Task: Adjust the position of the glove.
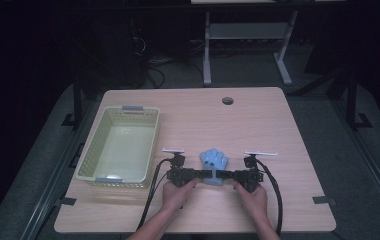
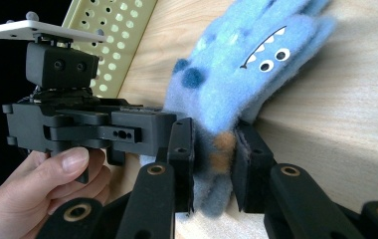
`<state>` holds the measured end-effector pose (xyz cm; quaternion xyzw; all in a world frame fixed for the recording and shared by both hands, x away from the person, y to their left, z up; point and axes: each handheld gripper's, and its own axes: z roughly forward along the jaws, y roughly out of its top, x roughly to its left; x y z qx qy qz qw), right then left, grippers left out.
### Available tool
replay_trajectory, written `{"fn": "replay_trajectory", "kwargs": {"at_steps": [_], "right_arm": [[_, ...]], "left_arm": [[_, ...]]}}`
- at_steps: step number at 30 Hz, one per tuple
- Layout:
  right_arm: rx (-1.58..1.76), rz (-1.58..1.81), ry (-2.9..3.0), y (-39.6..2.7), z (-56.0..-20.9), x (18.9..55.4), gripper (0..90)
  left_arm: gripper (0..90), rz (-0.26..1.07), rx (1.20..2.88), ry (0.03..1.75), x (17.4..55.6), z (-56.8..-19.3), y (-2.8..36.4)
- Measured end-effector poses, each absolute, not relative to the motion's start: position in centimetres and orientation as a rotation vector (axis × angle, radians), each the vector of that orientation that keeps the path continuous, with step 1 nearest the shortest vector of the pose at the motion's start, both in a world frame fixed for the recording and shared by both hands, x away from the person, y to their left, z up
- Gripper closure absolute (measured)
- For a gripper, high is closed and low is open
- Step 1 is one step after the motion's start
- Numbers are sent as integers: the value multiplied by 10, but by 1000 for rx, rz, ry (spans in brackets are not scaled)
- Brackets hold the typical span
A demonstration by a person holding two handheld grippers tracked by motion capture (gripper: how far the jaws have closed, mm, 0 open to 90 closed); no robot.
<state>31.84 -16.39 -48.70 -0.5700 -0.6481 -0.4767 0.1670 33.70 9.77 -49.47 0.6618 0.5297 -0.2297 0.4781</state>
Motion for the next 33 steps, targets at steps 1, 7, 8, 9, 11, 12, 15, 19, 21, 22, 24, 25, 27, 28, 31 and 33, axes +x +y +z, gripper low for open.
{"fn": "replay_trajectory", "kwargs": {"at_steps": [1,7,8,9,11,12,15,19,21,22,24,25,27,28,31,33], "right_arm": [[-1621,-1359,-1839,-164,-487,318,731],[-1603,-1391,-1830,-166,-482,317,732],[-1603,-1396,-1829,-166,-480,317,732],[-1602,-1401,-1822,-166,-478,317,732],[-1595,-1418,-1824,-167,-476,316,733],[-1597,-1422,-1826,-167,-474,315,733],[-1589,-1445,-1829,-168,-469,312,733],[-1584,-1468,-1822,-166,-464,310,734],[-1580,-1476,-1826,-166,-461,309,734],[-1574,-1486,-1832,-165,-460,309,734],[-1575,-1489,-1834,-163,-455,309,734],[-1576,-1494,-1835,-162,-454,309,734],[-1571,-1506,-1842,-159,-449,311,734],[-1567,-1510,-1849,-158,-447,311,734],[-1558,-1516,-1857,-154,-440,313,734],[-1547,-1519,-1870,-152,-434,314,734]], "left_arm": [[686,-562,1612,1292,337,-494,98],[687,-568,1603,1274,337,-488,98],[687,-568,1600,1264,337,-487,98],[687,-556,1604,1258,337,-485,98],[687,-542,1611,1241,336,-480,97],[687,-538,1610,1237,336,-479,97],[686,-529,1615,1218,334,-473,97],[687,-519,1620,1198,334,-466,99],[687,-509,1624,1190,333,-463,101],[687,-504,1623,1187,333,-460,101],[687,-497,1625,1182,333,-457,103],[687,-492,1620,1180,334,-455,104],[687,-482,1621,1176,335,-450,106],[687,-479,1618,1174,335,-447,108],[687,-467,1618,1163,336,-439,112],[687,-466,1612,1164,336,-434,115]]}}
